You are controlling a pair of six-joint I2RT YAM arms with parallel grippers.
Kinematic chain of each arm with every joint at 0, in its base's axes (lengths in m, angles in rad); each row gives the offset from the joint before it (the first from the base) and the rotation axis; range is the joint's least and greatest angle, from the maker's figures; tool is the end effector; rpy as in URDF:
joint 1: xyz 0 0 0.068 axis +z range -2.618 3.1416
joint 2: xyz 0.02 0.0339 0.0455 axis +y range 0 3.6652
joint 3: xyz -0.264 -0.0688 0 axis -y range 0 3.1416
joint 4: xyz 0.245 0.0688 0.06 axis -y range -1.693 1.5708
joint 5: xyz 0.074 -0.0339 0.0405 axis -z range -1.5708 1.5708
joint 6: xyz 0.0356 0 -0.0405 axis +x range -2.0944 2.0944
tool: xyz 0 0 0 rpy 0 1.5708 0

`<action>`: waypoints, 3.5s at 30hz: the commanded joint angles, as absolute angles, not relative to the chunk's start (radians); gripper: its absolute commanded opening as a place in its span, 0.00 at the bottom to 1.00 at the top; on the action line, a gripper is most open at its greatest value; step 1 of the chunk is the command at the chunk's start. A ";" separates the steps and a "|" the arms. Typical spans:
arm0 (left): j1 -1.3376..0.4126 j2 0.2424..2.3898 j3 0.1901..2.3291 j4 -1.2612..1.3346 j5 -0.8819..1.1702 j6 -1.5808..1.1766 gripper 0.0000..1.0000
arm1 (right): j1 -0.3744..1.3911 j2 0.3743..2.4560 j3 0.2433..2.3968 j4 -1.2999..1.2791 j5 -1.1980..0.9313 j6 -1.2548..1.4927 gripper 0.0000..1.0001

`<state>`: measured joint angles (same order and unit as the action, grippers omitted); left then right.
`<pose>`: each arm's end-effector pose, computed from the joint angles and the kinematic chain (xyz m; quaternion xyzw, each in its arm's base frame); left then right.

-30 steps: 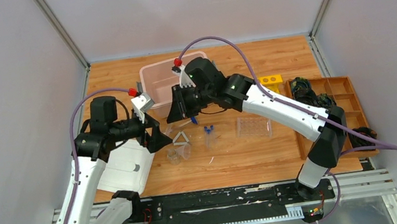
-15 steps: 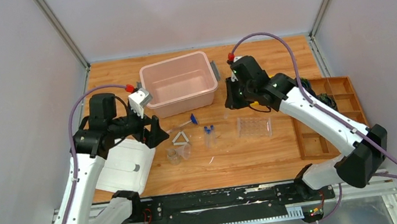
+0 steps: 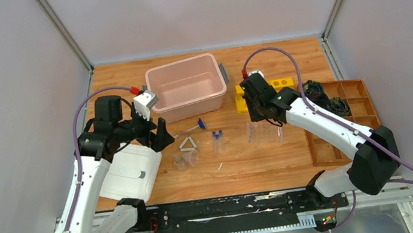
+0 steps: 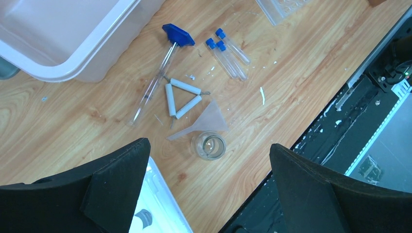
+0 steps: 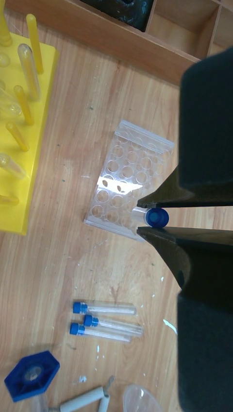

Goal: Organize the chemistry lab equipment

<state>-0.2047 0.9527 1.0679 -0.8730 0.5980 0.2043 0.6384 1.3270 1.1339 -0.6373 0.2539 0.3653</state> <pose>0.1708 -0.0559 0.3453 0.2923 0.8358 -0.2706 0.3778 0.2313 0.1605 0.3015 -0.0805 0.9224 0.0692 0.3714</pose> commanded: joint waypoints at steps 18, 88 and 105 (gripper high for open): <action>-0.207 0.972 1.104 -0.881 0.600 0.197 1.00 | 0.625 1.416 0.995 -0.434 0.294 0.377 0.00; -0.207 0.933 1.122 -0.882 0.583 0.199 1.00 | 0.859 1.821 1.203 -0.411 0.222 0.658 0.36; -0.207 0.930 1.139 -0.882 0.557 0.183 1.00 | 0.812 1.875 1.201 -0.422 0.228 0.690 0.18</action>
